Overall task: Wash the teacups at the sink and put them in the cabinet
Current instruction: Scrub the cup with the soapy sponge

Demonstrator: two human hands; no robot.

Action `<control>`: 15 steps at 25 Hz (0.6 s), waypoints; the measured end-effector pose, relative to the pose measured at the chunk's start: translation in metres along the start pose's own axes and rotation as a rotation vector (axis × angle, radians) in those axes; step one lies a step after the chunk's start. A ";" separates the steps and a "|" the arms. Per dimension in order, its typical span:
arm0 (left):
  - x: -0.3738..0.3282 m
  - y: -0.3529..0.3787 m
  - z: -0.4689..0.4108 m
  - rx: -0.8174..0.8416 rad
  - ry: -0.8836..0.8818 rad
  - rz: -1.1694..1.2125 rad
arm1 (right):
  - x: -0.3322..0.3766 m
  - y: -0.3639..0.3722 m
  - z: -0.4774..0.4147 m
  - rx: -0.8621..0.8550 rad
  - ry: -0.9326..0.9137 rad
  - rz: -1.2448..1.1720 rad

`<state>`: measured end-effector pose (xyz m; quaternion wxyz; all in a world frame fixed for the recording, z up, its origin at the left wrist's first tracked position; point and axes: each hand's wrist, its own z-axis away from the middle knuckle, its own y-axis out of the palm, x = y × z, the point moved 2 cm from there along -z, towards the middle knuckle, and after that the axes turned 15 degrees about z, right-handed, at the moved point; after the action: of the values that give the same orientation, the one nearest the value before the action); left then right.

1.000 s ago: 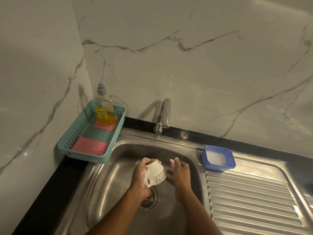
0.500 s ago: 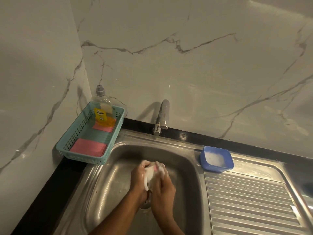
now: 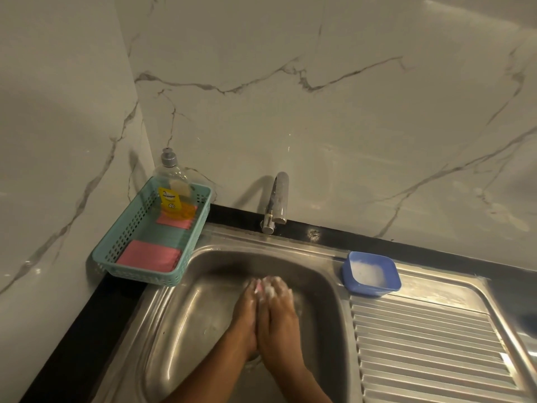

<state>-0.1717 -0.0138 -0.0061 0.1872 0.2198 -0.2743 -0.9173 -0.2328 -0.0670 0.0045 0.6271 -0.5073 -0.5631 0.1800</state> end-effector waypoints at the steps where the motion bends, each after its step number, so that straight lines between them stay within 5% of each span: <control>1: -0.002 -0.001 0.000 0.023 -0.016 0.121 | 0.001 0.003 0.012 -0.002 -0.121 0.055; 3: -0.004 -0.004 0.003 0.078 -0.038 0.217 | 0.001 0.001 0.009 -0.088 -0.273 0.191; 8: -0.003 0.003 0.018 0.009 0.212 -0.084 | 0.004 -0.028 -0.054 0.219 0.318 -0.277; 13: -0.011 -0.004 0.004 0.033 0.206 -0.096 | 0.009 -0.008 0.011 0.050 0.001 -0.053; 15: -0.006 -0.007 0.007 0.082 0.149 -0.095 | 0.004 -0.013 -0.006 0.025 0.048 -0.147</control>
<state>-0.1716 -0.0021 -0.0030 0.1545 0.3078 -0.2864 -0.8941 -0.2309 -0.0716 0.0183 0.6581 -0.4609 -0.5815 0.1283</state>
